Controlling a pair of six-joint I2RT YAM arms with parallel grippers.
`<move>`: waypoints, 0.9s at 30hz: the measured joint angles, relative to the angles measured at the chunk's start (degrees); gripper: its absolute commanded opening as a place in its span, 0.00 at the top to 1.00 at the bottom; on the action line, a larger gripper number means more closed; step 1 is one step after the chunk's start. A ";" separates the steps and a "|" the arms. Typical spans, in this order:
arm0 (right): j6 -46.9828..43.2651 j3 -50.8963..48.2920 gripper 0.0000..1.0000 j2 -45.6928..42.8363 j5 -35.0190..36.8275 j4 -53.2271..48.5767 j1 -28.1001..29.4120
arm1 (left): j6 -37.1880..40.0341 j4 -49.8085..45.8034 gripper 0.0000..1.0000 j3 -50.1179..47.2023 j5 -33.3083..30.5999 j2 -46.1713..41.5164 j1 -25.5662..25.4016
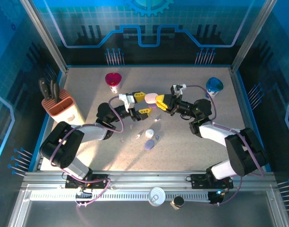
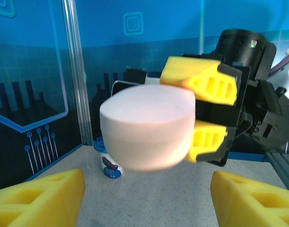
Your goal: Insert the wireless bluetooth earbuds into the charging case
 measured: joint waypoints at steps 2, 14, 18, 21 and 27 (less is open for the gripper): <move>0.76 -0.20 0.80 0.66 0.26 0.98 0.15 | -0.35 0.00 0.34 0.81 0.09 0.26 -0.26; 2.32 -0.42 0.80 1.40 0.33 4.00 0.33 | -1.38 0.24 0.53 3.06 1.64 0.94 -0.94; 2.34 -0.42 0.80 1.68 0.13 4.50 0.33 | -1.40 0.22 0.56 3.06 1.64 0.94 -0.90; 2.34 -0.42 0.80 2.03 0.15 5.01 0.33 | -1.42 0.17 0.56 3.06 1.68 0.94 -0.83; 2.32 -0.42 0.80 2.69 0.13 5.88 0.33 | -1.68 -0.02 0.54 3.06 1.73 1.01 -0.79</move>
